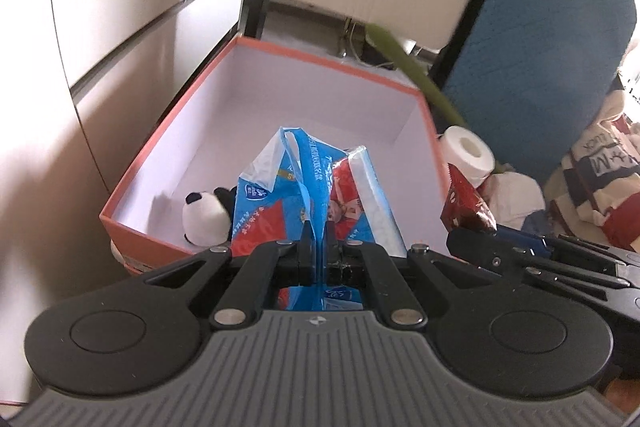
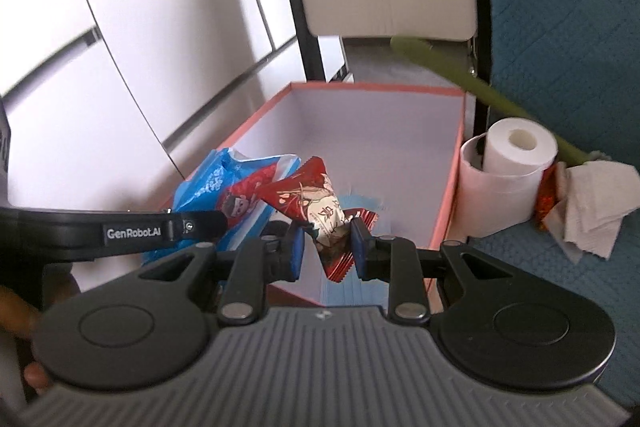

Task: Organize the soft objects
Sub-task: 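Carry the tissue pack and red wrapper over the pink box with both grippers, then open the left gripper to drop the tissue pack while the right drops the wrapper onto the mask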

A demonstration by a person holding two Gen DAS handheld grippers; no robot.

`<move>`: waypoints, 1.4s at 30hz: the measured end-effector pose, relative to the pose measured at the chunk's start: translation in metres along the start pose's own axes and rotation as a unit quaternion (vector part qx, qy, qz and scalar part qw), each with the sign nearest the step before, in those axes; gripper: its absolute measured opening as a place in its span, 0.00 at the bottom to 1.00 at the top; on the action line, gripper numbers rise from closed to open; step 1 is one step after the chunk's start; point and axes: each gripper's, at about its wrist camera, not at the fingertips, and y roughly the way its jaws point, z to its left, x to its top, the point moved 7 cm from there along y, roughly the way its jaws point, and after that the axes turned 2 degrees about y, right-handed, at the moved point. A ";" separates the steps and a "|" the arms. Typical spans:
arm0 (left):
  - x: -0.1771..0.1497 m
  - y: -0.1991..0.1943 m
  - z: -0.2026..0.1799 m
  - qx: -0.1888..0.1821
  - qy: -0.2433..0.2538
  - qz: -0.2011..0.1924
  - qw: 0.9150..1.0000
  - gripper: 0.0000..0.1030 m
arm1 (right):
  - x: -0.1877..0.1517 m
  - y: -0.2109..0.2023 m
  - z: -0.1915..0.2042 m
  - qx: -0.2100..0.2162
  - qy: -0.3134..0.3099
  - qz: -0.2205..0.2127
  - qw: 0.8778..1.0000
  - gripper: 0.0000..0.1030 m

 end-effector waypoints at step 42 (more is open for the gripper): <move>0.015 0.010 -0.004 0.005 0.018 -0.021 1.000 0.50 | 0.012 0.051 -0.019 -0.015 0.025 0.026 0.999 0.57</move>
